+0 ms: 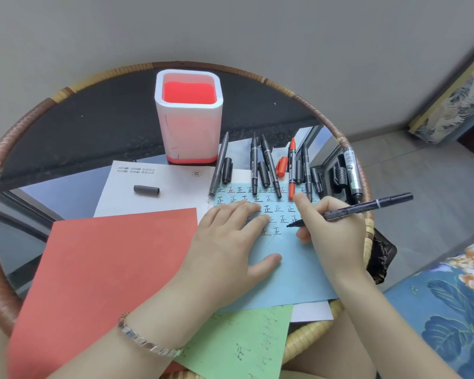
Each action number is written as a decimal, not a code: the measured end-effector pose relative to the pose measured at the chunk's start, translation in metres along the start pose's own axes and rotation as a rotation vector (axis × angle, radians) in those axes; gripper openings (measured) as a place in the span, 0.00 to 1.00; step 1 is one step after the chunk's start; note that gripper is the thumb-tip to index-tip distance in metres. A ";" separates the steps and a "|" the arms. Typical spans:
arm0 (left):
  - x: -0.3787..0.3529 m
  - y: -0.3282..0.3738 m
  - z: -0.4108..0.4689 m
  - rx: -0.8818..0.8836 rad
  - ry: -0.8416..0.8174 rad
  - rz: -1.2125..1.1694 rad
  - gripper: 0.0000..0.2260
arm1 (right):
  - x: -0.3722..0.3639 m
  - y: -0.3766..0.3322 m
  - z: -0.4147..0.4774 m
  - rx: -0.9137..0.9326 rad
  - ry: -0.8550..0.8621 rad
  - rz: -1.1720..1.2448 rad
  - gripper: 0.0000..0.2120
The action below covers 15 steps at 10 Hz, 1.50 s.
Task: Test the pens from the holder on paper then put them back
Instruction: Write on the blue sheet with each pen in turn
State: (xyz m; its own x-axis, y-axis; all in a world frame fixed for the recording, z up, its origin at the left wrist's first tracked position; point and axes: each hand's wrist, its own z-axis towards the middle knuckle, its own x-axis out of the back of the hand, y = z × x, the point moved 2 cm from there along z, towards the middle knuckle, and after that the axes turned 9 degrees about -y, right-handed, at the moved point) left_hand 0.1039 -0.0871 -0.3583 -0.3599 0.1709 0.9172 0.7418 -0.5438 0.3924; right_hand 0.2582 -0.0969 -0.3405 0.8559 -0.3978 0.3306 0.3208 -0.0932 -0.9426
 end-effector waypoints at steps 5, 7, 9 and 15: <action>0.000 0.001 0.001 -0.004 -0.001 0.001 0.25 | -0.005 0.003 -0.001 0.054 0.018 -0.107 0.15; 0.001 0.000 0.001 -0.008 0.003 -0.002 0.25 | -0.006 0.004 0.000 0.072 0.013 -0.138 0.15; 0.000 -0.001 0.001 -0.003 -0.007 -0.010 0.25 | -0.006 0.007 0.002 0.094 -0.002 -0.173 0.15; 0.000 0.000 0.001 0.000 -0.013 -0.002 0.25 | -0.005 0.008 0.003 0.068 0.027 -0.187 0.12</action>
State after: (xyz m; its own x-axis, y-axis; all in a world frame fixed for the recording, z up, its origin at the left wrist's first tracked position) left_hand 0.1042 -0.0862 -0.3585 -0.3542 0.1826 0.9172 0.7412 -0.5432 0.3944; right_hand 0.2578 -0.0929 -0.3494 0.7677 -0.4036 0.4977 0.5011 -0.1059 -0.8589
